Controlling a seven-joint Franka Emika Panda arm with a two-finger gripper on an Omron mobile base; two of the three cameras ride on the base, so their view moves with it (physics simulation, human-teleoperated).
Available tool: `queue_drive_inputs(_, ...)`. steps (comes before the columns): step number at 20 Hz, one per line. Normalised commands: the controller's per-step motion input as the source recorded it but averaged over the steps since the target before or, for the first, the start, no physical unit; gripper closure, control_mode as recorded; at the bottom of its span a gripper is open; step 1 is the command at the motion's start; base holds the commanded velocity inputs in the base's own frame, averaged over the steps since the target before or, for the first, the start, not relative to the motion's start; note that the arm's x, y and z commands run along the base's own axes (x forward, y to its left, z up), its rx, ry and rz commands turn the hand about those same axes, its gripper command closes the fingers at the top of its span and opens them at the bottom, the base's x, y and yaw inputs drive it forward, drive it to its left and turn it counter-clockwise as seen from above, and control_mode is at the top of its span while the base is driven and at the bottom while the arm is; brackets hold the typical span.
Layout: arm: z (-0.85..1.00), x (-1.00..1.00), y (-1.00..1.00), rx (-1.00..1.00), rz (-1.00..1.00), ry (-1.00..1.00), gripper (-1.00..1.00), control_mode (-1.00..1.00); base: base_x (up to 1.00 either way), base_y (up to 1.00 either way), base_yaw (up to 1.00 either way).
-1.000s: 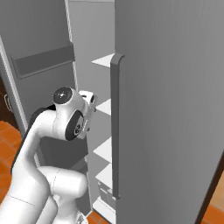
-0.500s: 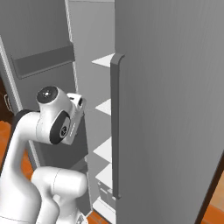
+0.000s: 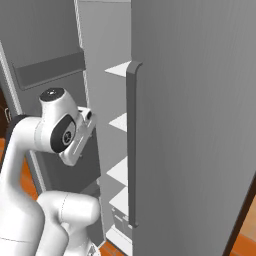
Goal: Take the meat container that has the fish and place it on the second highest rack of the freezer. Then take the vegetable container that has the carrot and cucumber and place it on the highest rack of the freezer.
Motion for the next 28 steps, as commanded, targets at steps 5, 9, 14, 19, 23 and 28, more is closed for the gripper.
queue_drive_inputs(5, -0.09, -0.61, 0.0, 0.0, 0.0, -0.13, -1.0, -1.0, 0.0, 0.0, 0.0)
queue_drive_inputs(9, -0.02, -0.14, 0.0, 0.0, 0.0, -0.03, -1.0, -1.0, 0.0, 0.0, 0.0)
queue_drive_inputs(14, 0.0, 0.0, 0.0, 0.0, 0.0, 0.0, -1.0, -1.0, 0.0, 0.0, 0.0)
queue_drive_inputs(19, 0.0, 0.0, 0.0, 0.0, 0.0, 0.0, -1.0, 1.0, -0.02, 0.0, 0.0)
queue_drive_inputs(23, 0.0, 0.0, 0.0, 0.0, 0.0, 0.0, -1.0, 1.0, -0.5, -0.12, 0.08)
queue_drive_inputs(28, 0.0, 0.0, 0.0, 0.0, 0.0, 0.0, -1.0, 1.0, -0.49, -0.13, 0.54)
